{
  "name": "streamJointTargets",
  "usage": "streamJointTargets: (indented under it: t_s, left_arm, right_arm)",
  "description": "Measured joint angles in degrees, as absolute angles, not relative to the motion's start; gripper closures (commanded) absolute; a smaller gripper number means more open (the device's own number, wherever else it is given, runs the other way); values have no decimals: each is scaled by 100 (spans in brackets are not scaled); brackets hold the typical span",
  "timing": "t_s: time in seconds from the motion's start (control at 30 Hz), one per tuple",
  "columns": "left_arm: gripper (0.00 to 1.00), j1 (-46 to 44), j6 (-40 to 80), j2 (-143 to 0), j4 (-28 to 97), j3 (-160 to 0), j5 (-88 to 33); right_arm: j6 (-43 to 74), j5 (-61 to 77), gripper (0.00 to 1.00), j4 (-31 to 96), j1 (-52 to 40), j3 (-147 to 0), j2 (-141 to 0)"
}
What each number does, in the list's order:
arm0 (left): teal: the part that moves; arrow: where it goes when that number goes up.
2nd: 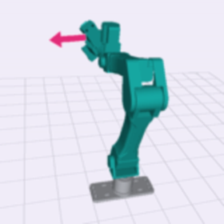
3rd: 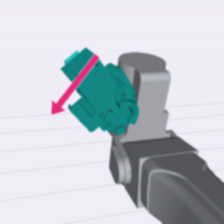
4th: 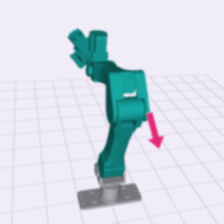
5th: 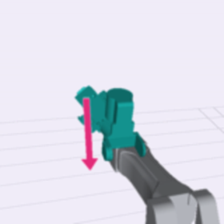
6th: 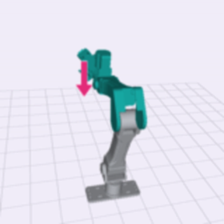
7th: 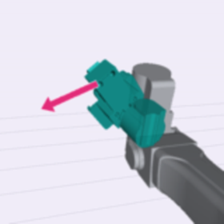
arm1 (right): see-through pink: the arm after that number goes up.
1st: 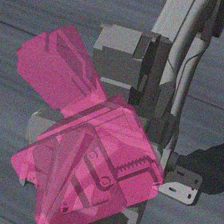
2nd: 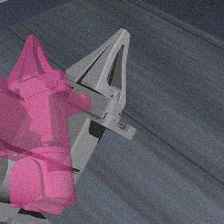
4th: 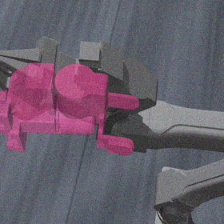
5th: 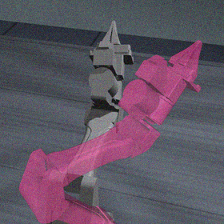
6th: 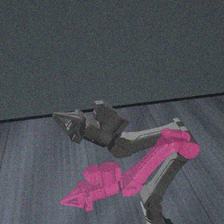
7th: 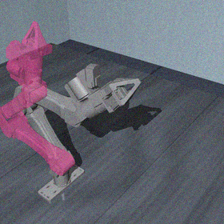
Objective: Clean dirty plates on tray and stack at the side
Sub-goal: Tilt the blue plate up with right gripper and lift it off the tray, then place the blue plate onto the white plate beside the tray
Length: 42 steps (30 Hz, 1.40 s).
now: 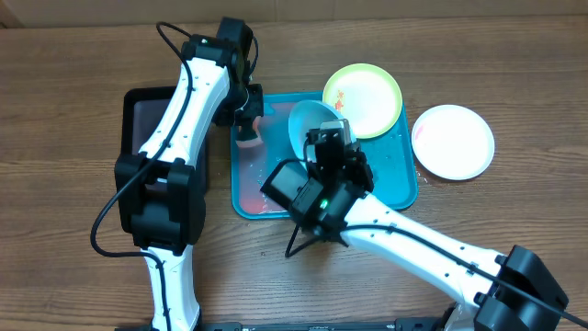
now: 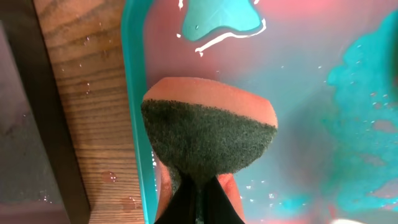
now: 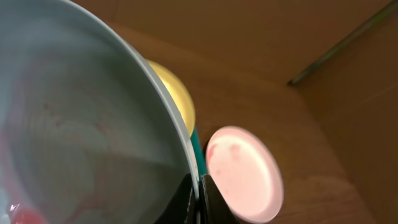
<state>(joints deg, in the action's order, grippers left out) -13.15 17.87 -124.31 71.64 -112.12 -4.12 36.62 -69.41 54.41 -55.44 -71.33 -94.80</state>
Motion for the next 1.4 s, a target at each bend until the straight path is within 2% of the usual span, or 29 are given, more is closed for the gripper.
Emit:
streamJointTargets:
  t_s: [0.3, 0.83, 0.97, 1.07, 1.4]
  left_arm:
    - [96, -1315, 1787, -12431, 7111, -11146, -432]
    - [96, -1315, 1787, -12431, 7111, -11146, -434]
    - [96, -1315, 1787, -12431, 7111, -11146, -434]
    - [96, -1315, 1789, -12431, 7111, -11146, -434]
    - [96, -1315, 1787, -12431, 7111, -11146, -434]
  right_arm:
    - [3638, -8517, 96, 5489, -5935, -7133, -9480]
    - [3638, -8556, 96, 5498, -5922, -7133, -9480]
    - [3841, -7402, 96, 5540, -5664, -7133, -9480]
    - [3931, -6031, 96, 5551, -5030, -7133, -9480]
    - [3068, -1151, 96, 4993, -1765, -7133, -9463]
